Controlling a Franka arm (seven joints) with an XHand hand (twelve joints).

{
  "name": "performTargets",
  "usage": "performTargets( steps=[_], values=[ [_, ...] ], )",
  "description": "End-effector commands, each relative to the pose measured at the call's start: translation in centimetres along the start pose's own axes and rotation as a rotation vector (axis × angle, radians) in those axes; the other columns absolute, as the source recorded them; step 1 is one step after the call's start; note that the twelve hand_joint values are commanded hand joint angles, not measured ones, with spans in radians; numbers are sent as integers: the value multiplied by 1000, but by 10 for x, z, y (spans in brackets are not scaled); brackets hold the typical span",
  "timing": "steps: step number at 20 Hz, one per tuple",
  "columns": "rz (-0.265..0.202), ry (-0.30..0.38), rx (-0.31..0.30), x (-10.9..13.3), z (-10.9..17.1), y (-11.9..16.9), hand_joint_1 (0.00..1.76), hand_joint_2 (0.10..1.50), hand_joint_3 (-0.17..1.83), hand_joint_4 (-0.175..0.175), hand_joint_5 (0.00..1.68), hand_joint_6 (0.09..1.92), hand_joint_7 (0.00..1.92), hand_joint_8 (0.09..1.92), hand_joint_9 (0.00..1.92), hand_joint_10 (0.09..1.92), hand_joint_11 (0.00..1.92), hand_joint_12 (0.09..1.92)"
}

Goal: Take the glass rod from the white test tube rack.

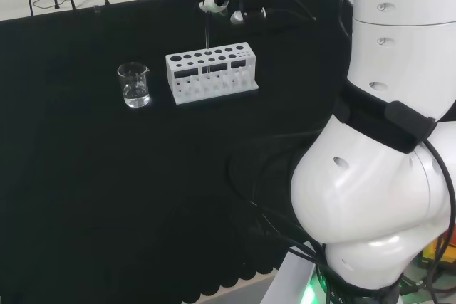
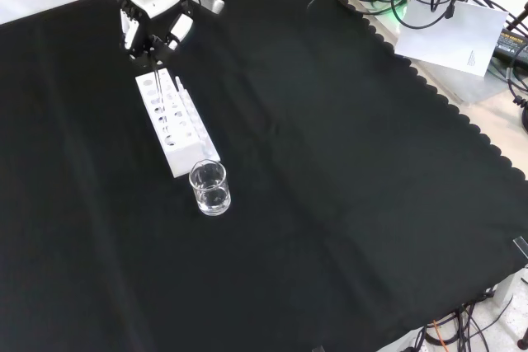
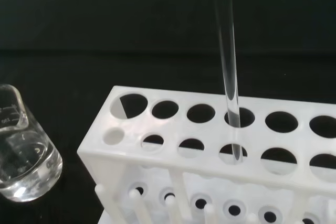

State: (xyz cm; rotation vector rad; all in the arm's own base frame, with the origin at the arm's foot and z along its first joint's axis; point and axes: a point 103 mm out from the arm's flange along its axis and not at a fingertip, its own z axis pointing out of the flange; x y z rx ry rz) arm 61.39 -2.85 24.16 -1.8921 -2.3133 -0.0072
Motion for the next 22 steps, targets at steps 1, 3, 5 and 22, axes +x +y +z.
performTargets(
  steps=[1, 3, 5, 22],
  values=[
    [0, 7, 0, -2, 2, 0, 1209, 1167, -104, -175, 929, 1038, 1138, 983, 1536, 831, 1443, 818],
    [-2, 8, -29, -3, 0, 0, 1257, 1162, -127, -175, 954, 947, 1093, 1021, 1532, 880, 1532, 651],
    [-9, 18, -81, -2, -3, -2, 1278, 1152, -143, -175, 988, 791, 1123, 1044, 1505, 929, 1565, 569],
    [4, -32, -109, 13, -64, -42, 1292, 1082, -17, -175, 1025, 643, 1135, 1053, 1535, 844, 1620, 476]
  ],
)
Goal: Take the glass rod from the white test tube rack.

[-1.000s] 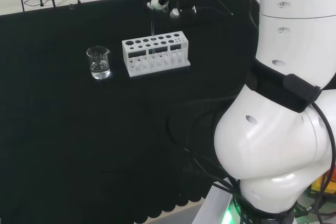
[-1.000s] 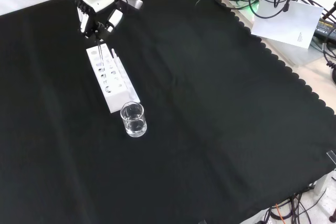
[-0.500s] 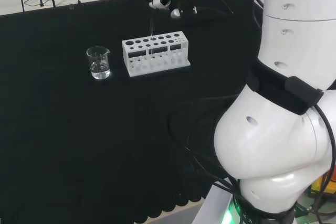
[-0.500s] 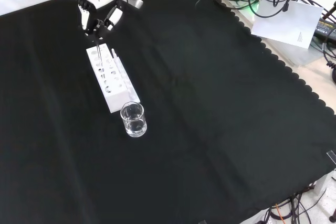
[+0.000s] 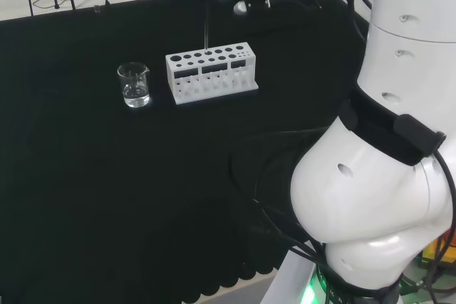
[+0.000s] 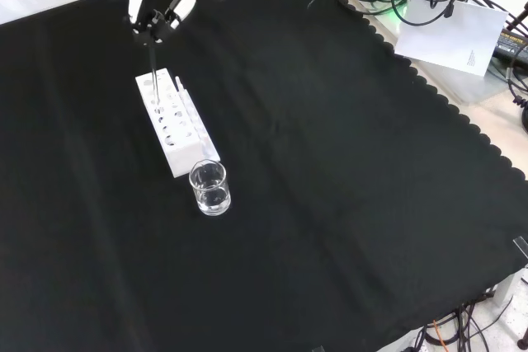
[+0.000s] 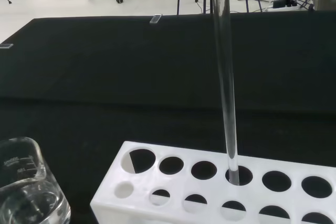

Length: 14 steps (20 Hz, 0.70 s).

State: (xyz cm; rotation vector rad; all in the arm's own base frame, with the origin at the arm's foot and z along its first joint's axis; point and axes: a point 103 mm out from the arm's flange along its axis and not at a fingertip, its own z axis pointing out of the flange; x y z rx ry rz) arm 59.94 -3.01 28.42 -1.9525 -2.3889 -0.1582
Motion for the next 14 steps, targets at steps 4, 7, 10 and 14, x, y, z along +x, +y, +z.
performTargets(
  steps=[4, 7, 10, 14],
  values=[
    [8, -40, 48, 12, -45, -32, 1293, 1081, -15, -175, 1025, 641, 1134, 1056, 1536, 841, 1621, 475],
    [-4, -45, 26, 17, -56, -41, 1293, 1081, -14, -175, 1024, 641, 1135, 1053, 1537, 838, 1622, 473],
    [-19, -43, -12, 25, -70, -45, 1293, 1080, -13, -175, 1024, 641, 1136, 1052, 1539, 836, 1623, 472],
    [-41, -50, -39, 36, -88, -47, 1293, 1079, -11, -175, 1025, 639, 1135, 1053, 1541, 834, 1625, 471]
  ],
)
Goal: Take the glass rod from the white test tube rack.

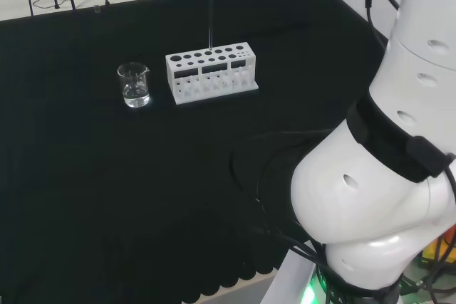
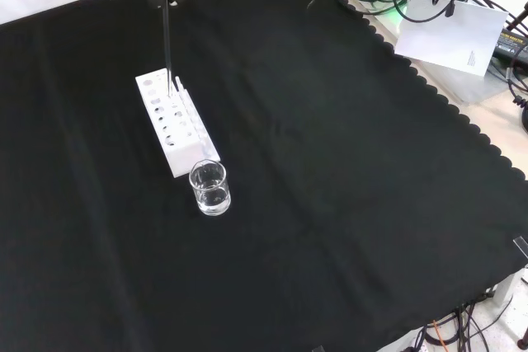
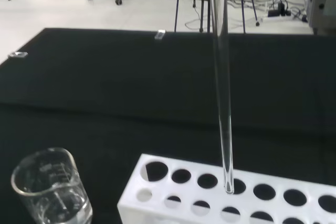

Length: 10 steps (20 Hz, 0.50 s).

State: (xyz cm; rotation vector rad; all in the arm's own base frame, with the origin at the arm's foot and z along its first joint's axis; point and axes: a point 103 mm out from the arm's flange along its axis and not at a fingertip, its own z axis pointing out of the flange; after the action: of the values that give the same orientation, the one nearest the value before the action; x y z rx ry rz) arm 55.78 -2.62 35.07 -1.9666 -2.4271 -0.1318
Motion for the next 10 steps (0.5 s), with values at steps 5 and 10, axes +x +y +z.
performTargets(
  steps=[5, 10],
  values=[
    [-40, -10, -45, 23, -34, -9, 1293, 1078, -10, -175, 1026, 637, 1136, 1052, 1543, 831, 1626, 470],
    [-62, -15, -42, 28, -37, -9, 1293, 1077, -8, -175, 1027, 635, 1137, 1050, 1545, 827, 1628, 468]
  ],
)
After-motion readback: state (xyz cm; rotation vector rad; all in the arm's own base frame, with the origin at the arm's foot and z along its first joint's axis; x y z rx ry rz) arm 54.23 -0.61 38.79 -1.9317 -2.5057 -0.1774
